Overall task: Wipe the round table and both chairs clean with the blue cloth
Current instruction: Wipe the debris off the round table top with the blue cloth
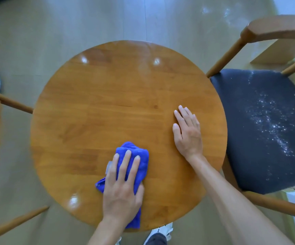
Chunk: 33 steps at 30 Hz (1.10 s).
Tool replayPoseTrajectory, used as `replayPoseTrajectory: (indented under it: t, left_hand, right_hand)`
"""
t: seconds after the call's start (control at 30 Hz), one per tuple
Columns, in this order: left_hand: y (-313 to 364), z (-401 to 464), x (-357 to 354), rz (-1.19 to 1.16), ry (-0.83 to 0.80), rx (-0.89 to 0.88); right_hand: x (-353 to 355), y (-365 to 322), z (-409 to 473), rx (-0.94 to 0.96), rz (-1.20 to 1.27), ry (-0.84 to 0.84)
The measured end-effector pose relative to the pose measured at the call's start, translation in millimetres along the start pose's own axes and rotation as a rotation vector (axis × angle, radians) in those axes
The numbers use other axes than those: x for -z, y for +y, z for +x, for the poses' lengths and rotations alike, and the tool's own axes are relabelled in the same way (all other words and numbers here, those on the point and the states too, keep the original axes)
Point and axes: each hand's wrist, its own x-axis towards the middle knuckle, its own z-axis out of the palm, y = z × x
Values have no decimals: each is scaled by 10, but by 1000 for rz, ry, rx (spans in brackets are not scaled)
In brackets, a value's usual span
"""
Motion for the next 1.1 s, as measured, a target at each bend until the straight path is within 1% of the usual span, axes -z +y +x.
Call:
replayPoseTrajectory:
  t: [0.07,0.13,0.17,0.23,0.3,0.33,0.37,0.4,0.43,0.47,0.53,0.57,0.63,0.67,0.7,0.77,0.8,0.87,0.9,0.93,0.97,1.0,1.1]
  left_hand:
    - [168,574,-36,-11,-10,-6]
    - [334,1104,-12,-65,-34,101]
    - [413,1280,-11,-136,-48,184]
    - [522,1410,-10,-427,-55,311]
    - [467,1323,122,-824,-47,382]
    - [358,1233,212,-947,-14,417]
    - [206,1135,307,-972,34,441]
    - [25,1036,391,-899,81,454]
    - [-182,934,456,-756,111,462]
    - [-404,830,503,-575,104,471]
    - [-834,618,589,-221,30,493]
    - [-1025,540,639,-94,-9,510]
    - [-1360,482,743,38,-63,536]
    - [-1488,511,776,85,-88,524]
    - [-1584,565,789,124,-115,502]
    - [-1699,710,787,153,-148,470]
    - [-1730,772,770,157,-145,465]
    - [-1784,838,713,190,-117,454]
    - [-1803,835,681,208,-110,440]
    - [-1821,820,650,219,-105,423]
    - [-1833,800,626,220,-102,411]
    - [-1845,785,609,213,-100,408]
    - [-1844,794,600,212,-98,396]
  right_hand:
    - [-1,18,-1,-9,55,5]
    - [13,25,-2,-21,118,4]
    - [28,21,2,-26,145,-2]
    - [81,-18,32,-57,198,-26]
    - [132,-124,23,-150,285,-49]
    - [142,-222,-13,-190,323,-39]
    - [137,-354,-69,-204,338,-17]
    - [106,-511,-133,-199,314,0]
    - [45,-668,-188,-188,250,2]
    - [-41,-828,-226,-181,174,-12]
    - [-229,-1117,-240,-207,33,-51]
    - [-304,-1227,-218,-243,-30,-64]
    - [-380,-1356,-179,-274,-145,-61]
    - [-402,-1377,-188,-236,-201,-43]
    - [-427,-1382,-235,-160,-240,-14]
    - [-471,-1359,-441,77,-237,13]
    - [-486,-1315,-582,234,-210,-7]
    - [-447,-1118,-800,537,-162,-100]
    - [-391,-954,-798,643,-163,-126]
    - [-329,-785,-725,690,-184,-124]
    - [-272,-652,-593,653,-214,-97]
    - [-237,-555,-406,537,-252,-39]
    - [-301,-542,338,-20,-360,180]
